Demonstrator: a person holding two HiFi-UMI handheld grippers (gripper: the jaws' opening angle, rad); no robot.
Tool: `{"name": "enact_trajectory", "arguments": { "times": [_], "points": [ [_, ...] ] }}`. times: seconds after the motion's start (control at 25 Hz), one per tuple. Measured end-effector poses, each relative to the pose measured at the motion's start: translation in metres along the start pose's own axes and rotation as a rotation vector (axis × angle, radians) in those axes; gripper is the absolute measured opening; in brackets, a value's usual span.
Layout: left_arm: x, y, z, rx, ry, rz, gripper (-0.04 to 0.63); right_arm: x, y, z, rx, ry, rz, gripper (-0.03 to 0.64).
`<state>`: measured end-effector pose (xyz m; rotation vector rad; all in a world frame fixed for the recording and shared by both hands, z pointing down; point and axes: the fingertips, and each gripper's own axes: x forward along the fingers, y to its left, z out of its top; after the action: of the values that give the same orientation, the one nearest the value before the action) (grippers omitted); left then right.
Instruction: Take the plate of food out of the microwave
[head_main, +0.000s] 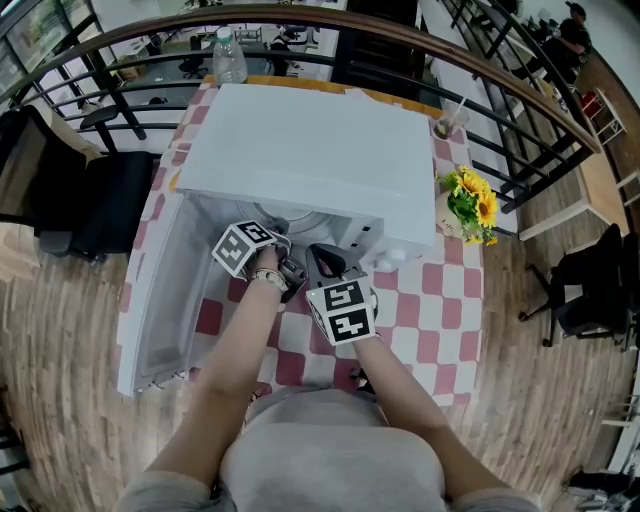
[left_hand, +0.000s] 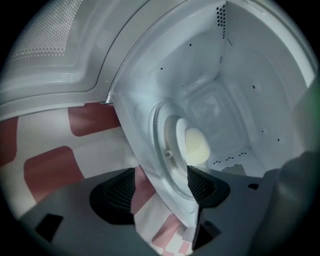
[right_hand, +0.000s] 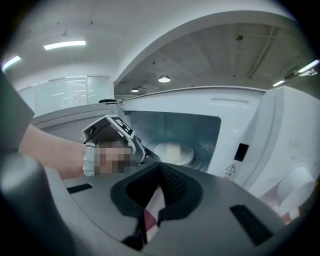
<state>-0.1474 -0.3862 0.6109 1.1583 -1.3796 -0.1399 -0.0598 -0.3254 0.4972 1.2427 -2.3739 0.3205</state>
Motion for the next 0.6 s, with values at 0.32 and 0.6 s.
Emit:
{"name": "enact_trajectory", "arguments": {
  "times": [0.32, 0.6],
  "points": [
    [0.004, -0.004, 0.007, -0.096, 0.01, -0.039, 0.336, 0.007, -0.005, -0.014, 0.005, 0.025, -0.037, 0.021],
    [0.016, -0.002, 0.007, -0.154, 0.017, -0.023, 0.386, 0.008, -0.01, -0.022, 0.025, 0.041, -0.055, 0.023]
  ]
}}
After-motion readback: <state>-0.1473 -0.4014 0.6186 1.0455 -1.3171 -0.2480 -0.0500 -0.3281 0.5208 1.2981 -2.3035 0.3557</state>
